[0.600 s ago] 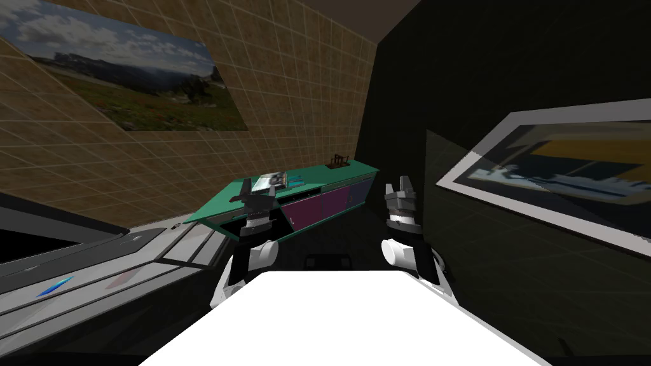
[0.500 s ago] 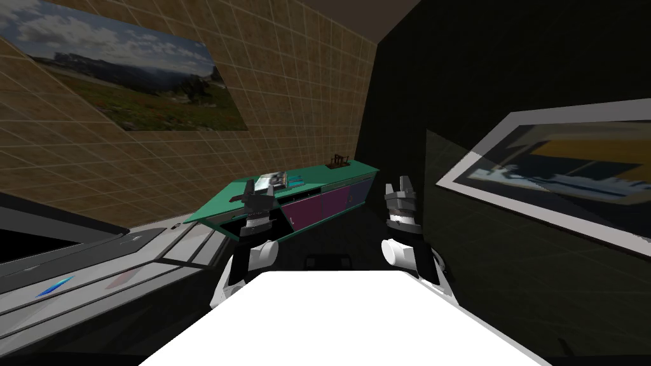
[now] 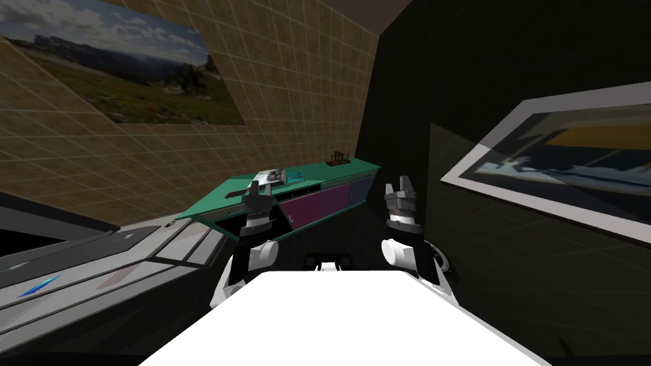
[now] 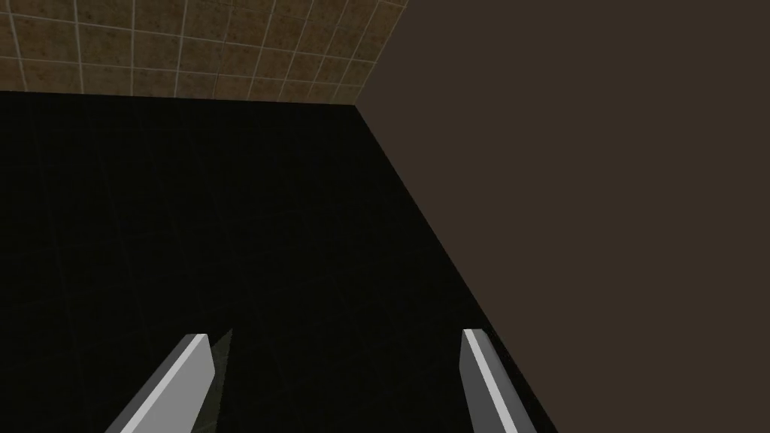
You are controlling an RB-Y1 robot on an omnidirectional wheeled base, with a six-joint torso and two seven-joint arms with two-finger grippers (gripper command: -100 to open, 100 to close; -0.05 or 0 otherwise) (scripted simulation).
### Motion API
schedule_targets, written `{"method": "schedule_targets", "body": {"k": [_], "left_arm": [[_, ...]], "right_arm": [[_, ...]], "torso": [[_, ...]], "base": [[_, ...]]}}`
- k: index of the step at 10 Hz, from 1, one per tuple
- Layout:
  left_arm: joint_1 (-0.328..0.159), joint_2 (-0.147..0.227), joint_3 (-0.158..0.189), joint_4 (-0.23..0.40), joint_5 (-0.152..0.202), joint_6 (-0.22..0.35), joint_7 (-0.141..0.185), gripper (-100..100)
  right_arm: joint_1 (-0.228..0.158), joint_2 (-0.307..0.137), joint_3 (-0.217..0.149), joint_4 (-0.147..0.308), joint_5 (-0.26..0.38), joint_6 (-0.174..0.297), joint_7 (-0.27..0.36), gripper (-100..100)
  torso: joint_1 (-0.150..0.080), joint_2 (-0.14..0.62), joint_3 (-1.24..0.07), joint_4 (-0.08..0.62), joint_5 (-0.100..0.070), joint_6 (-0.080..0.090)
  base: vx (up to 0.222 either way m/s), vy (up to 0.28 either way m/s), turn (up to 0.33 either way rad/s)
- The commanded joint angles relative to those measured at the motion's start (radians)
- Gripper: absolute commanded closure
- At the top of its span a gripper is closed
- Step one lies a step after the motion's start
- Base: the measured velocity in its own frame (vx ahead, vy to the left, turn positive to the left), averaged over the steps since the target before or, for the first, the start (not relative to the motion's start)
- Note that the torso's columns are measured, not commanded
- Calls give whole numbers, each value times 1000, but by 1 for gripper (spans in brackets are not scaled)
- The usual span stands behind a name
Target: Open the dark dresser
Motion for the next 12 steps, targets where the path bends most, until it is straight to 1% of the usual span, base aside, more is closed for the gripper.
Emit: {"method": "schedule_targets", "body": {"k": [1, 3, 4, 5, 6, 9, 12], "left_arm": [[0, 0, 0, 0, 0, 0, 0, 0], [0, 0, 0, 0, 0, 0, 0, 0], [-2, 42, 1, 21, 4, -16, 3, -100], [-3, 59, 2, 35, 7, -27, 5, -100], [-4, 74, 4, 52, 10, -40, 8, -100], [-10, 105, 8, 115, 23, -91, 17, -100], [-15, 122, 14, 192, 40, -157, 30, -100]], "right_arm": [[0, 0, 0, 0, 0, 0, 0, 0], [0, 0, 0, 0, 0, 0, 0, 0], [0, 0, 0, 0, 0, 0, 0, 0], [0, 0, 0, 0, 0, 0, 0, 0], [0, 0, 0, 0, 0, 0, 0, 0], [0, 0, 0, 0, 0, 0, 0, 0], [0, 0, 0, 0, 0, 0, 0, 0]], "torso": [[0, 74, -147, 74, 0, 0], [0, 222, -443, 221, 0, 0], [0, 295, -590, 295, 0, 0], [-2, 327, -660, 328, 0, 0], [-2, 335, -681, 337, -1, 0], [-2, 341, -685, 342, 0, 0], [0, 342, -684, 342, 0, 0]], "base": [[0, 0, 0], [0, 0, 0], [39, -38, 4], [75, -65, 9], [87, -89, 7], [106, -116, 10], [137, -136, 11]]}}
